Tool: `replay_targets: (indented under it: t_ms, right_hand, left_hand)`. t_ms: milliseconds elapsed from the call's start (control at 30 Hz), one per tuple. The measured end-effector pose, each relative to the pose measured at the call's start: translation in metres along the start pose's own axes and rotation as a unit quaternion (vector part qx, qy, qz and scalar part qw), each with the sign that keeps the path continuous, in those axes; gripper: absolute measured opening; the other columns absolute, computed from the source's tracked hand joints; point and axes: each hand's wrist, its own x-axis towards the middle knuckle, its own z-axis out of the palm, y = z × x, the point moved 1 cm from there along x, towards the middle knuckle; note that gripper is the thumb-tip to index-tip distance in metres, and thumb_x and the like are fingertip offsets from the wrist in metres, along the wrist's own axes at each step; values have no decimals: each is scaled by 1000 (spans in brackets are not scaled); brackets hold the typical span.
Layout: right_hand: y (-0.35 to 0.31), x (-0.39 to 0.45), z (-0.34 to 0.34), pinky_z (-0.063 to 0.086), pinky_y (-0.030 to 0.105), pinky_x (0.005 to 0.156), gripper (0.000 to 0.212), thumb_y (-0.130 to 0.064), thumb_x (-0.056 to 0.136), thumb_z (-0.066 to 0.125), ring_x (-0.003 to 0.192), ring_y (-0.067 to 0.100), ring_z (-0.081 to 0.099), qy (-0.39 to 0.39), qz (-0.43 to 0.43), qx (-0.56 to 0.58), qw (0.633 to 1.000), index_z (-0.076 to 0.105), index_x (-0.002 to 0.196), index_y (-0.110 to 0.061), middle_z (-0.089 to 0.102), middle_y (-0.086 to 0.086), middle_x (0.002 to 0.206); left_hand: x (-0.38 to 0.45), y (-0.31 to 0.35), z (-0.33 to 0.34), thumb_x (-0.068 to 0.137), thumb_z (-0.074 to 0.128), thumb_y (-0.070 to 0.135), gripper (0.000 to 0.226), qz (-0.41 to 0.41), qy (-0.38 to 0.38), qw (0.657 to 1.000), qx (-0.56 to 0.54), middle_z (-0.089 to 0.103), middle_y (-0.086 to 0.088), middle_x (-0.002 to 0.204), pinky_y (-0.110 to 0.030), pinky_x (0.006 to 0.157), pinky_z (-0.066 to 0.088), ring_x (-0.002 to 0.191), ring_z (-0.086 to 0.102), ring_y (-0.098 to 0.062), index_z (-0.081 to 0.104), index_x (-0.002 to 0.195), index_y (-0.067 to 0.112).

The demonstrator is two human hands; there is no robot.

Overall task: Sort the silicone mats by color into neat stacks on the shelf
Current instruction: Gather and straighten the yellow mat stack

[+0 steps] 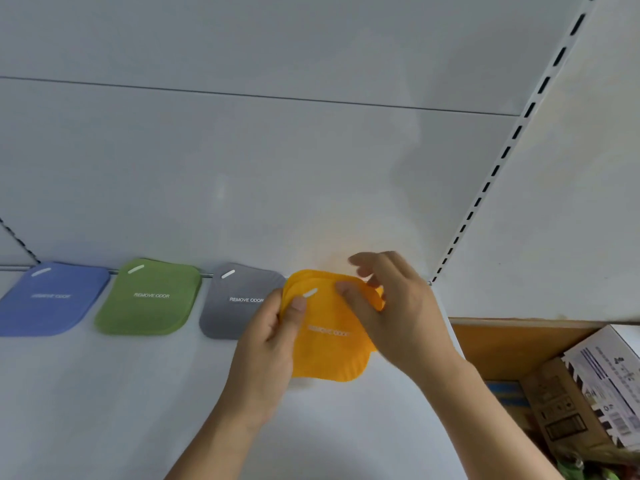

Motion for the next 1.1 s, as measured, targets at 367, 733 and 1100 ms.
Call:
replay_targets:
  t_ms: [367,733,1100]
  right_hand:
    - [94,-11,35,47,39,94,56,-74,90,49,114,30,50,-190,229,-273,915,66,104,-23,56,6,118]
    - [79,-14,35,55,44,71,15,-16,95,67,85,32,67,-26,185,-36,982,55,101,-23,70,2,87]
    - [-11,14,-88,49,14,79,28,-24,99,65,95,-2,66,-183,-27,12,983,67,111,-49,70,-32,102]
  left_hand:
    - [8,-1,-26,101,55,45,23,-43,68,995,-58,77,11,117,-62,104,53,116,69,-18,75,112,44]
    - [8,-7,-34,99,56,53,24,-67,100,989,-86,73,16,123,-63,101,54,121,66,-21,73,115,51]
    - [20,2,-30,100,57,51,19,-57,91,991,-76,73,23,119,-56,110,48,123,64,-12,73,111,54]
